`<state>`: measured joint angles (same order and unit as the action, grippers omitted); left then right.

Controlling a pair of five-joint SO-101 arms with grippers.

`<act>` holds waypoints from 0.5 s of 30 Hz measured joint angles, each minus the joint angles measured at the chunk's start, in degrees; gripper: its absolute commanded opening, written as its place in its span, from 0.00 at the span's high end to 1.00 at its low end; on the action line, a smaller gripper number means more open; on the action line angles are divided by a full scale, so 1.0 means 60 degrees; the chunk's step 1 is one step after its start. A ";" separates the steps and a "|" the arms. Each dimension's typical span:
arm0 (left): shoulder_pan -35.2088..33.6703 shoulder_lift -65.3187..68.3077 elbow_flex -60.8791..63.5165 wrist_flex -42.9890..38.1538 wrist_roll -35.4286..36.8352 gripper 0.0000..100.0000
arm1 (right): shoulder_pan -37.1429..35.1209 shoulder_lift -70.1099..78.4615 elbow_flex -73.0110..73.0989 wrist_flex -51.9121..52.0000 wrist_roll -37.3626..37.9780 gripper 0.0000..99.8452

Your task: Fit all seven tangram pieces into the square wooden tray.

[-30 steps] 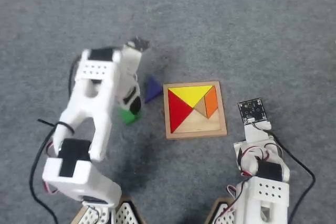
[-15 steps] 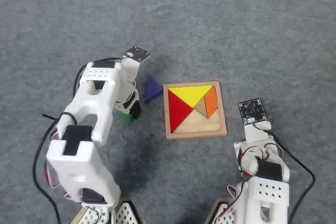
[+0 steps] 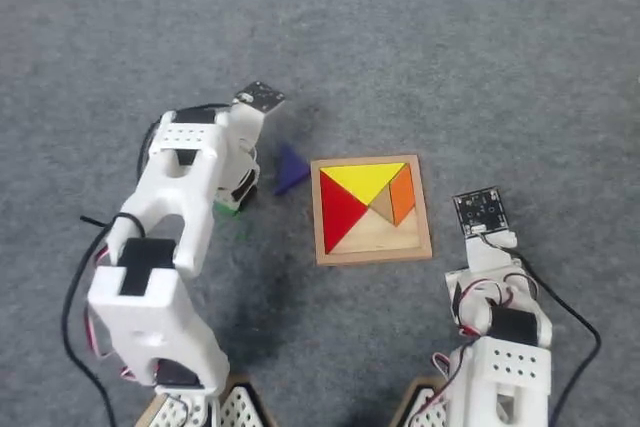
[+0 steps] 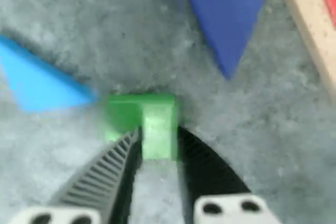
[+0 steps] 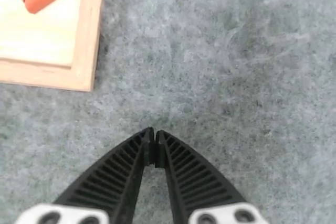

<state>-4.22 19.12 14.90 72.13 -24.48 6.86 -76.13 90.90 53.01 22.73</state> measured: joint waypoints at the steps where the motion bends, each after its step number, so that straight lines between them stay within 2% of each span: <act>1: 0.0015 -0.0059 0.0029 0.0000 0.0029 0.96 | 0.0000 0.0000 0.0000 0.0000 0.0000 0.99; 7: 0.0029 -0.0147 0.0044 0.0117 -0.0220 0.95 | -0.0015 0.0000 0.0000 0.0000 0.0000 0.99; 12: -0.0176 -0.0147 -0.0117 0.0132 0.0088 0.81 | -0.0015 0.0000 0.0000 0.0000 0.0000 0.99; 15: -0.0718 -0.0132 -0.0542 0.0117 0.0278 0.80 | -0.0015 0.0000 0.0000 0.0000 0.0000 0.99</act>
<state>-8.53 18.33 11.65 72.84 -22.81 6.77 -76.13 90.90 53.01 22.73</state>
